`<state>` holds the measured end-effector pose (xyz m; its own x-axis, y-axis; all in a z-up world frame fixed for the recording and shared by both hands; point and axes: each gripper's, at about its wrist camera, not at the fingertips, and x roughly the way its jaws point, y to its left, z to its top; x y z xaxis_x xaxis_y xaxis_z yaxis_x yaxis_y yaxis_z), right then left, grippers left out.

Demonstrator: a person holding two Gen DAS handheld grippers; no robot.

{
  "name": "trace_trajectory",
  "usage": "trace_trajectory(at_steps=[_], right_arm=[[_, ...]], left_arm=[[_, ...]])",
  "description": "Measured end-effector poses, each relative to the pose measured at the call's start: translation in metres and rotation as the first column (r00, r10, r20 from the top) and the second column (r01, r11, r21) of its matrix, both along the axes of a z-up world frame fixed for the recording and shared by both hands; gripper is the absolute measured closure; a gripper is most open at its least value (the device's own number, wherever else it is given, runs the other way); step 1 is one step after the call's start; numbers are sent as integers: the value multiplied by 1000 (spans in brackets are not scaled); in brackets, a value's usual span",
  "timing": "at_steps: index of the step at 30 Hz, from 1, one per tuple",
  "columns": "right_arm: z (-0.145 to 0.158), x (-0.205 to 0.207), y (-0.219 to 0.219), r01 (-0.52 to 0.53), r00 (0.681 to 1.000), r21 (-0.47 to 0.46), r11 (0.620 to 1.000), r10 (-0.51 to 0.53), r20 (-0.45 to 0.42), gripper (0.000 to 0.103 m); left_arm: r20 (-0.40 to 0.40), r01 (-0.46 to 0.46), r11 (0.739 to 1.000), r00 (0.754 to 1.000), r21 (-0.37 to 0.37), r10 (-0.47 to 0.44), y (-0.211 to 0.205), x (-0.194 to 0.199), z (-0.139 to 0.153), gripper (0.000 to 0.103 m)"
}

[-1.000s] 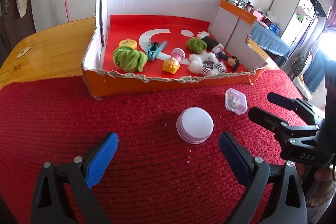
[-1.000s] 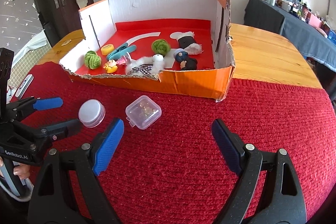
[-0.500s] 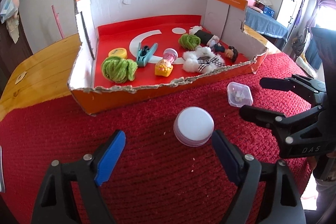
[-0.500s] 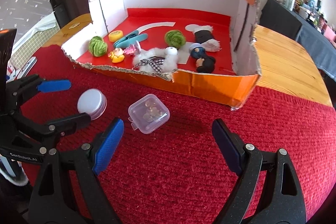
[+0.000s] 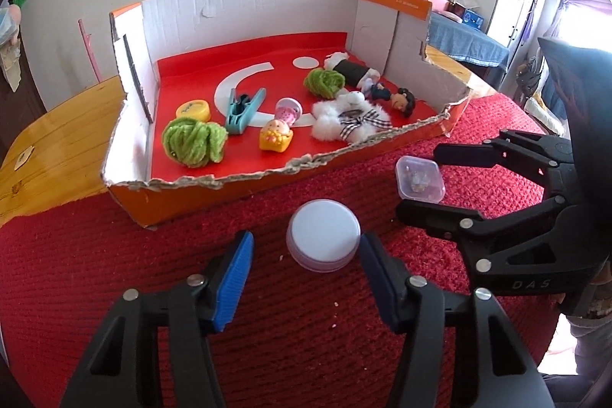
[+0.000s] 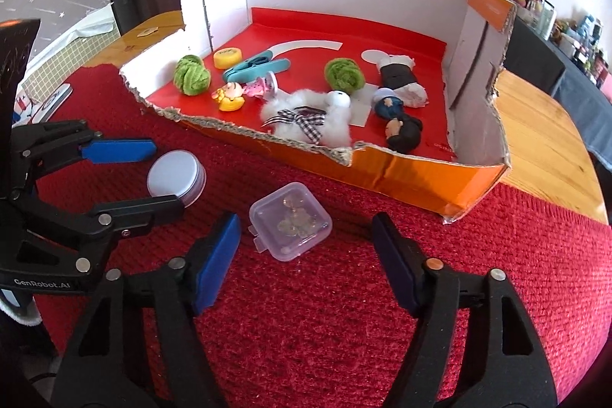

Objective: Organize objects
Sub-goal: 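Grasp the white round container with the left gripper while the right gripper grasps the clear coin box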

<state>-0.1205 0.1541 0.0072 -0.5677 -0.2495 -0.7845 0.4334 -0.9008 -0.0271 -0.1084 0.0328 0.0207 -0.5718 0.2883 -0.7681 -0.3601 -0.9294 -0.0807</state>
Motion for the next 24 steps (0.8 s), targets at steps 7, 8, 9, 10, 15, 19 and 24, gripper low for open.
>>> trace_trajectory(at_steps=[7, 8, 9, 10, 15, 19, 24], right_arm=[[0, 6, -8, -43, 999, 5, 999, 43, -12, 63], [0, 7, -9, -46, 999, 6, 999, 46, -16, 63], [0, 7, -10, -48, 999, 10, 999, 48, -18, 63], [1, 8, -10, -49, 999, 11, 999, 49, -22, 63], [7, 12, -8, -43, 999, -11, 999, 43, -30, 63], [18, 17, -5, -46, 998, -42, 998, 44, -45, 63], [28, 22, -8, -58, 997, -54, 997, 55, -58, 63]], left_arm=[[5, 18, 999, 1000, 28, -18, 2, -1, 1, 61], [6, 16, 999, 1000, 30, -17, 2, 0, 0, 61], [4, 16, 999, 1000, 30, -16, 2, 0, 0, 61], [3, 15, 999, 1000, 29, -15, 2, 1, 1, 61], [-6, 14, 999, 1000, 49, -13, 0, 7, 7, 61], [-28, 16, 998, 1000, 65, -14, -3, 11, 17, 61], [-46, 22, 996, 999, 81, -18, -6, 16, 27, 62]])
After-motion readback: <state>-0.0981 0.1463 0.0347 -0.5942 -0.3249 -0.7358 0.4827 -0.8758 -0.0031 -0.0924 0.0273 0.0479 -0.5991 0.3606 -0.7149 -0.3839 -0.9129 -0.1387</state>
